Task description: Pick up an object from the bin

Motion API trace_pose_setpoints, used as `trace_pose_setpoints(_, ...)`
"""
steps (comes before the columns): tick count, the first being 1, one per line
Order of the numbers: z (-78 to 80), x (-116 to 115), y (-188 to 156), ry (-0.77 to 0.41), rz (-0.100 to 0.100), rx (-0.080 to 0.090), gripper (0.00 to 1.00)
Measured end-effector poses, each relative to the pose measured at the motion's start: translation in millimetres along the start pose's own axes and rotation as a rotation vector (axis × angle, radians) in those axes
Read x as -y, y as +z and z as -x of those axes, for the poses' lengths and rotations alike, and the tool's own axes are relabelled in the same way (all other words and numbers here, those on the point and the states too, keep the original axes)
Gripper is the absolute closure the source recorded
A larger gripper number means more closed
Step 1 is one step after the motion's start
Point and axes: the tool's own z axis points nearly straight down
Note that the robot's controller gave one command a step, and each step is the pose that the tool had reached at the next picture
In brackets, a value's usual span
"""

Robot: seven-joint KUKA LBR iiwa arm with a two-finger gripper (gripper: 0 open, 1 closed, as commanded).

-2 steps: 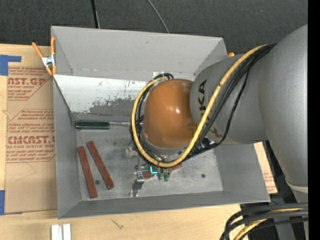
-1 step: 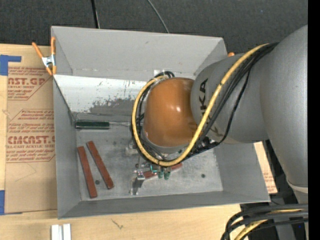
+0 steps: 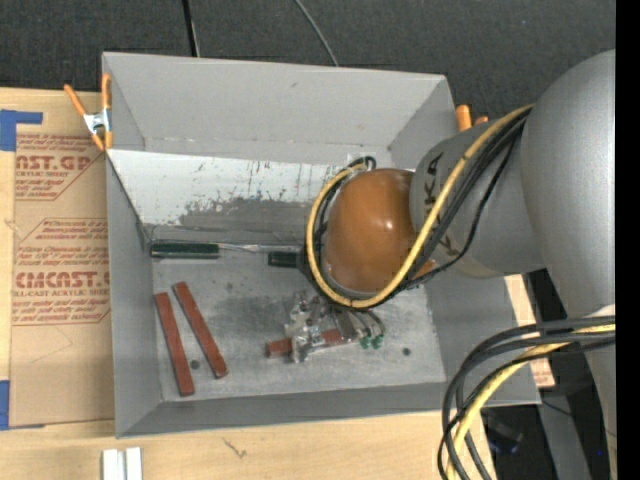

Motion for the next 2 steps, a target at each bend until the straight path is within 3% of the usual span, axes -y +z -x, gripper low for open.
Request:
trace_pose_setpoints(1, 0.0, 0, 0, 0.0, 0.0, 0.0, 1.0)
trace_pose_setpoints(2, 4.9, -1, -135, 0.015, 0.0, 0.001, 1.0)
